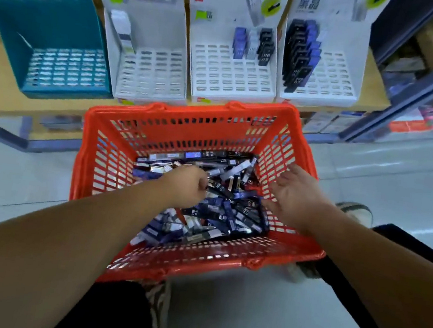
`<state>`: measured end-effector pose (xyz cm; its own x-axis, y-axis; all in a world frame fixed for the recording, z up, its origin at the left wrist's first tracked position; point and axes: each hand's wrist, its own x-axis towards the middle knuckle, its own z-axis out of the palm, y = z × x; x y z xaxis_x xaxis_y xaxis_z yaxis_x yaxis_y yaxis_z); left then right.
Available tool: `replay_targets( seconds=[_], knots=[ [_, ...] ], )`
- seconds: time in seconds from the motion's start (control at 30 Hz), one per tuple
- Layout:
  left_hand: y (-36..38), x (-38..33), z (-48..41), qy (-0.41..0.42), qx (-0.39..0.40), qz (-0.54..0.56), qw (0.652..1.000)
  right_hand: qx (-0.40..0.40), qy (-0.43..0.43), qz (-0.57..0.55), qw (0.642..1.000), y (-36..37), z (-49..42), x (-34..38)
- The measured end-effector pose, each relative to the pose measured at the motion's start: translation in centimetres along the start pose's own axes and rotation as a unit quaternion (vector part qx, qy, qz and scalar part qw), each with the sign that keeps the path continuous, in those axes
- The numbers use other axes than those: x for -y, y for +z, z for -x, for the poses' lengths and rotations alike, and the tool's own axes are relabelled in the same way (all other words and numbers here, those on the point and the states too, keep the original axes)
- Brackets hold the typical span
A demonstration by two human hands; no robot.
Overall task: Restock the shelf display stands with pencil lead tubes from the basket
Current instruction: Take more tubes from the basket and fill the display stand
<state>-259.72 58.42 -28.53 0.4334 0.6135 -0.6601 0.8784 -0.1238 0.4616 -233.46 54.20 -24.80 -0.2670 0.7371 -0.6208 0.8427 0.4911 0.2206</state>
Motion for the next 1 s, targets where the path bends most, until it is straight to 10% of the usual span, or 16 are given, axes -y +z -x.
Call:
replay_targets(
  seconds=[0.6, 1.0],
  knots=[
    [0.2, -6.7, 5.5, 0.024, -0.049, -0.014, 0.998, 0.089, 0.226, -0.159, 0.957, 0.9, 4.6, -9.1],
    [0.3, -5.7, 4.5, -0.007, -0.039, -0.153, 0.987, 0.075, 0.083, -0.447, 0.887, -1.5, 1.5, -2.3]
  ],
)
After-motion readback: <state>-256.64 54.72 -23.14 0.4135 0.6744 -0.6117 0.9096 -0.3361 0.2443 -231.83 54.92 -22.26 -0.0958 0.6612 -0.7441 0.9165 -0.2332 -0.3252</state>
